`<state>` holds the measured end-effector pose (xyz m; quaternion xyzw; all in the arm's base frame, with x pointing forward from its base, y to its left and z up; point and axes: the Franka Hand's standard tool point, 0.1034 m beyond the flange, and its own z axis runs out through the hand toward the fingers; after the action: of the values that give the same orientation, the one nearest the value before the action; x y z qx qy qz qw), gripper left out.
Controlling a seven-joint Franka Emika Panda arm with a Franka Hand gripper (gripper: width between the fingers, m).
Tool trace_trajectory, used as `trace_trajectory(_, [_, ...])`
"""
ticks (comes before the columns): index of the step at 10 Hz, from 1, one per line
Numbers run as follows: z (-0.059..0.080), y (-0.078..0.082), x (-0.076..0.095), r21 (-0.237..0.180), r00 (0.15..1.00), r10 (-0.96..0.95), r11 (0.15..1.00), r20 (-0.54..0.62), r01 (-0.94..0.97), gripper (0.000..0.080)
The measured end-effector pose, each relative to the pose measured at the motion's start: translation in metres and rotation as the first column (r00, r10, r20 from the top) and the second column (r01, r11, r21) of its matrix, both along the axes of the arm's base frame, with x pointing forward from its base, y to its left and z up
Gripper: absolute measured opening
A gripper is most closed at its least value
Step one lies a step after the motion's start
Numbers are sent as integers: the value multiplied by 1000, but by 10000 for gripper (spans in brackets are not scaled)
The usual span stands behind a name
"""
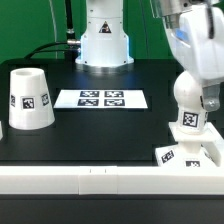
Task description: Assemble lamp
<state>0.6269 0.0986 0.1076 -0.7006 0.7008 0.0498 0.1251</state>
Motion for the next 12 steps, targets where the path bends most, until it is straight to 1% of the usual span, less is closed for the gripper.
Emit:
trace_trajectory(1, [0,0,0,-4,999,36,999,9,-36,699])
trace_trajectory(4, [0,-1,-1,-42,959,277,961,57,-275,699])
trace_trajectory(5, [0,-5,-2,-72,906,419,907,60,-415,699])
trace_trajectory(6, [2,-7,-2,-90,862,504,862,54,-499,699])
trace_trajectory(7, [4,-9,-2,-133,764,644,762,41,-634,699])
trace_trajectory(8, [7,-9,-1,-165,668,744,662,28,-731,699])
trace_trajectory(9, [8,-9,0,-182,595,803,590,33,-786,699])
trace_trajectory(10, [8,-10,0,-191,544,838,540,37,-820,699])
trace_trajectory(11, [8,-10,0,-196,511,859,508,39,-839,699])
trace_trajectory(12, [8,-11,0,-209,434,900,433,43,-877,699])
